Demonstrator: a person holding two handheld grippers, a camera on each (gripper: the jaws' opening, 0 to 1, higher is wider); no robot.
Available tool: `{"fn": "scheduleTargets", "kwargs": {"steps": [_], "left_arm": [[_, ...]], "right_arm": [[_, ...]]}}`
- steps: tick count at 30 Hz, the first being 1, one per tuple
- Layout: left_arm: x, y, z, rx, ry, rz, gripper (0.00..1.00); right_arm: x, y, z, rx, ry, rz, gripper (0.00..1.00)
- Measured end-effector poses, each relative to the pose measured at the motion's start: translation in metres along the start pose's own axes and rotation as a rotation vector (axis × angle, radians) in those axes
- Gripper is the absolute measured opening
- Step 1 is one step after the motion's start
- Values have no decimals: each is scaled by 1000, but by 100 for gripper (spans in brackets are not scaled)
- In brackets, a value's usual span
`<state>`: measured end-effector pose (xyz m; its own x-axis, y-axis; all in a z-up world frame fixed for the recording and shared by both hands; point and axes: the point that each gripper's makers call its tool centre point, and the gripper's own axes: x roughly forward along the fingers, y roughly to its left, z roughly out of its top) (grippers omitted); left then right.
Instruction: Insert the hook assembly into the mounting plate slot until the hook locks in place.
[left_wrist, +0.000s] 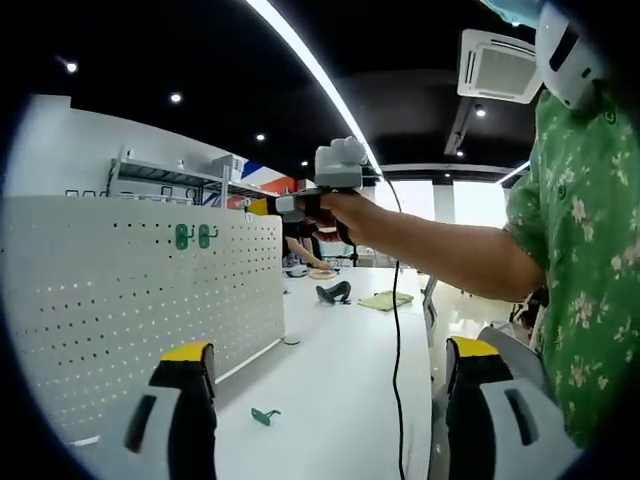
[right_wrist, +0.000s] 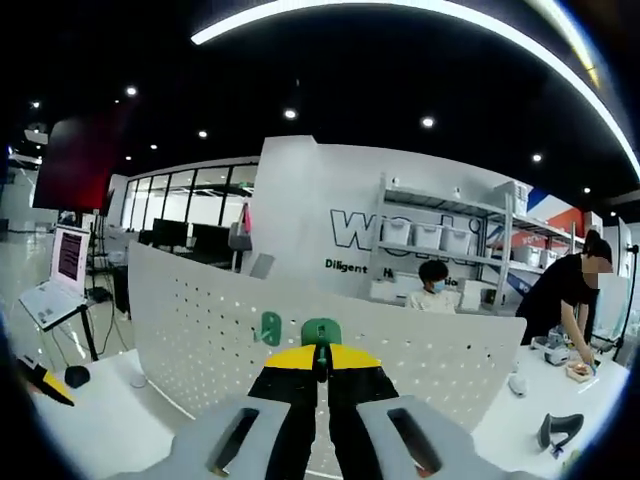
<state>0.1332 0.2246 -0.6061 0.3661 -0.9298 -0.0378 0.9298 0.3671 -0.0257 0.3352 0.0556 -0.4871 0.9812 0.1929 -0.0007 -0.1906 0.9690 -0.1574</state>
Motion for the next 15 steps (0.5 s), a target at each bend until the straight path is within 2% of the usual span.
{"fn": "scheduleTargets", "kwargs": {"steps": [15], "left_arm": [[-3,10,-1,-7,7,17,98]], "right_arm": [[32,-18,-18,40,-1,-58,1]]}}
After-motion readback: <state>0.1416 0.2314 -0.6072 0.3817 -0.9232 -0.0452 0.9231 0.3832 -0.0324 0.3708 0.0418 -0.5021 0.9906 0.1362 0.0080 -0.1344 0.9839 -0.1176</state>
